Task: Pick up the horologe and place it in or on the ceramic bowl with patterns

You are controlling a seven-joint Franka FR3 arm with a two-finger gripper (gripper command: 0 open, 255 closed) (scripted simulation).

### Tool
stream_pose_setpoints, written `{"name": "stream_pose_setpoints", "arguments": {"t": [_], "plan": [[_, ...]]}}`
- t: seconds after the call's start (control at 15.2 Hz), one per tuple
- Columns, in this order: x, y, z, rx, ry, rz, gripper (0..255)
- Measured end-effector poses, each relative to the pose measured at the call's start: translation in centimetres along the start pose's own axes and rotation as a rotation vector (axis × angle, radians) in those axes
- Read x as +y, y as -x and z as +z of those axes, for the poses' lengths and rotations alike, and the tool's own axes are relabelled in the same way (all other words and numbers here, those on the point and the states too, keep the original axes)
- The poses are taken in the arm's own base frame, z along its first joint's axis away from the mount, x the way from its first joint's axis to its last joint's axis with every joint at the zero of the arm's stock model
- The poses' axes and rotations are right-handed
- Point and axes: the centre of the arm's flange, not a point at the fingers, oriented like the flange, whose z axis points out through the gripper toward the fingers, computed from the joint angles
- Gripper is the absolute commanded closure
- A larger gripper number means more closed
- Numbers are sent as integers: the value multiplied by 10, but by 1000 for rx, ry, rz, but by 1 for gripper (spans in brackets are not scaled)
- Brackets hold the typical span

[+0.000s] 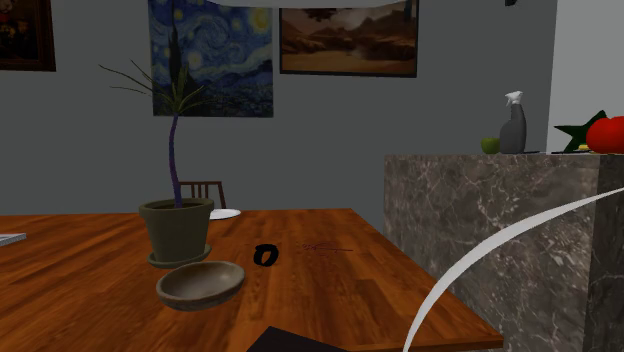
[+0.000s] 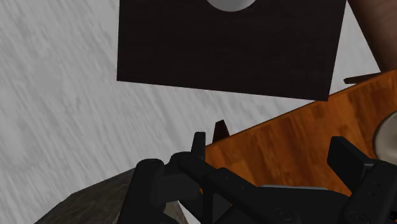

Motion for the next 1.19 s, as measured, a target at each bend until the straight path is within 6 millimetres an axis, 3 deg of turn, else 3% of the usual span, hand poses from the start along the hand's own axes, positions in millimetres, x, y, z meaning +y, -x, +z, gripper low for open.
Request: {"name": "stream_pose_setpoints", "arguments": {"t": [0.26,1.19], "plan": [[-17,-15,15,6,3,-5,0],[-133,-110,110,50,20,-36,0]]}}
